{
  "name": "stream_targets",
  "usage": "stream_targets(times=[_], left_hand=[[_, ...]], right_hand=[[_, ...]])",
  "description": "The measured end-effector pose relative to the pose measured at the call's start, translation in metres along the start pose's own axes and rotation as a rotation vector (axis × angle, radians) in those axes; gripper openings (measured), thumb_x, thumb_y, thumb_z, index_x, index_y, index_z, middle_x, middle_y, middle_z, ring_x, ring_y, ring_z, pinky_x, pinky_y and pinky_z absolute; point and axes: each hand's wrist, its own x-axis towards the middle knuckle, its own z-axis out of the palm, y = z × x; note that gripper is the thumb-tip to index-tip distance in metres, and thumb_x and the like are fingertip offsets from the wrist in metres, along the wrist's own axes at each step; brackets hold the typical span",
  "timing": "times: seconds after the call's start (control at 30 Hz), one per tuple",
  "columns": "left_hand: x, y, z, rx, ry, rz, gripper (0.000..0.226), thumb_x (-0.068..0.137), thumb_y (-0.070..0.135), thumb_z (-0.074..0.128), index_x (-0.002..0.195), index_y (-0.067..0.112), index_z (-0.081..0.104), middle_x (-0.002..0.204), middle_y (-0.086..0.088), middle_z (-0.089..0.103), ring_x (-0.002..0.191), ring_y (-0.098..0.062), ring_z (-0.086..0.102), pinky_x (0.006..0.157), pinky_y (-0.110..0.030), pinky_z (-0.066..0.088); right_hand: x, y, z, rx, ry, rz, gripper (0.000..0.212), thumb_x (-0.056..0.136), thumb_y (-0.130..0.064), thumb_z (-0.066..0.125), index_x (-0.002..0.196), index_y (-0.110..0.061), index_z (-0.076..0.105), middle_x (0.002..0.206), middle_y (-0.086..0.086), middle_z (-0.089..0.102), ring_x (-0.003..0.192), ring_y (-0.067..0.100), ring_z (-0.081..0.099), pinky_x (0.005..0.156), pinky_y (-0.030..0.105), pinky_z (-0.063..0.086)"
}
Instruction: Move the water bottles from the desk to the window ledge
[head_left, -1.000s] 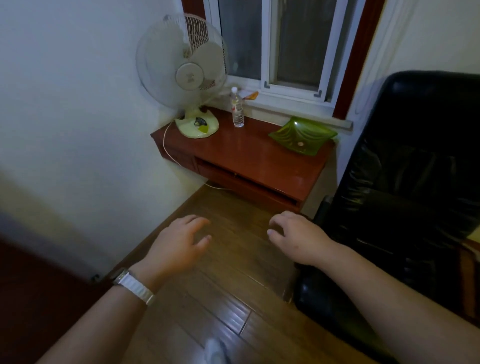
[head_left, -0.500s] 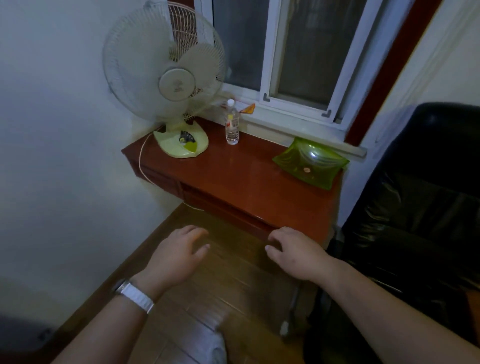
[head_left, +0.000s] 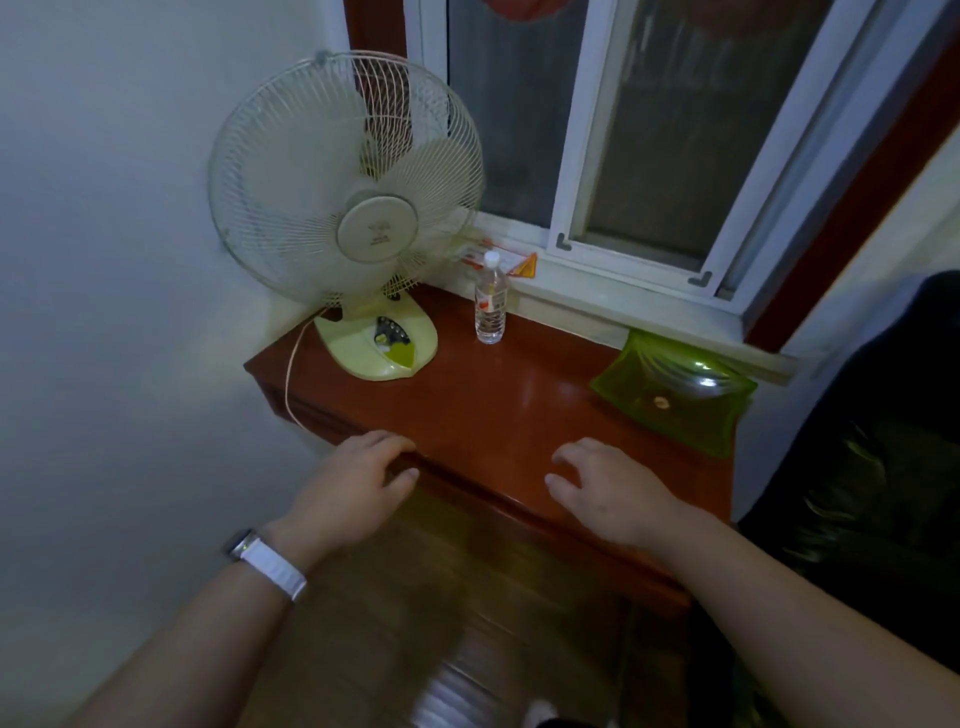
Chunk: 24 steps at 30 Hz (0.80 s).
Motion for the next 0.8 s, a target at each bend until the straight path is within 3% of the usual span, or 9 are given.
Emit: stream_targets(times=[0.2, 0.37, 0.53, 0.8], left_hand=[[0.06, -0.014, 0.01, 0.055, -0.048, 0.028, 0.042, 0.096, 0.045, 0.05, 0.134, 0.027, 0.053, 0.136, 0.009, 0.052, 0.124, -0.011, 0.047, 0.105, -0.036, 0.043], [0.124, -0.016, 0.014, 0.129, -0.059, -0.004, 0.046, 0.093, 0.05, 0.046, 0.132, 0.028, 0.054, 0.134, 0.006, 0.055, 0.122, -0.019, 0.051, 0.1, -0.043, 0.046], [0.192, -0.012, 0.024, 0.16, -0.089, -0.022, 0.041, 0.092, 0.047, 0.049, 0.126, 0.028, 0.06, 0.129, 0.006, 0.06, 0.119, -0.021, 0.055, 0.094, -0.037, 0.047], [0.286, -0.004, 0.017, 0.162, -0.099, -0.025, 0.038, 0.095, 0.042, 0.054, 0.13, 0.027, 0.056, 0.128, 0.004, 0.059, 0.119, -0.02, 0.054, 0.095, -0.032, 0.045]], right_hand=[[0.064, 0.022, 0.005, 0.054, -0.024, 0.034, 0.047, 0.098, -0.05, 0.042, 0.136, -0.025, 0.05, 0.133, -0.004, 0.05, 0.122, 0.018, 0.049, 0.097, 0.036, 0.045], [0.134, 0.045, 0.007, 0.063, -0.073, 0.008, 0.048, 0.097, -0.052, 0.04, 0.135, -0.025, 0.05, 0.131, -0.004, 0.051, 0.122, 0.019, 0.049, 0.099, 0.036, 0.044], [0.2, 0.067, -0.006, 0.062, -0.064, -0.005, 0.044, 0.095, -0.052, 0.042, 0.13, -0.026, 0.054, 0.124, -0.005, 0.054, 0.117, 0.02, 0.052, 0.098, 0.038, 0.044], [0.271, 0.102, -0.038, 0.241, -0.051, 0.057, 0.045, 0.094, -0.053, 0.046, 0.128, -0.026, 0.055, 0.129, -0.001, 0.054, 0.118, 0.019, 0.053, 0.098, 0.04, 0.046]])
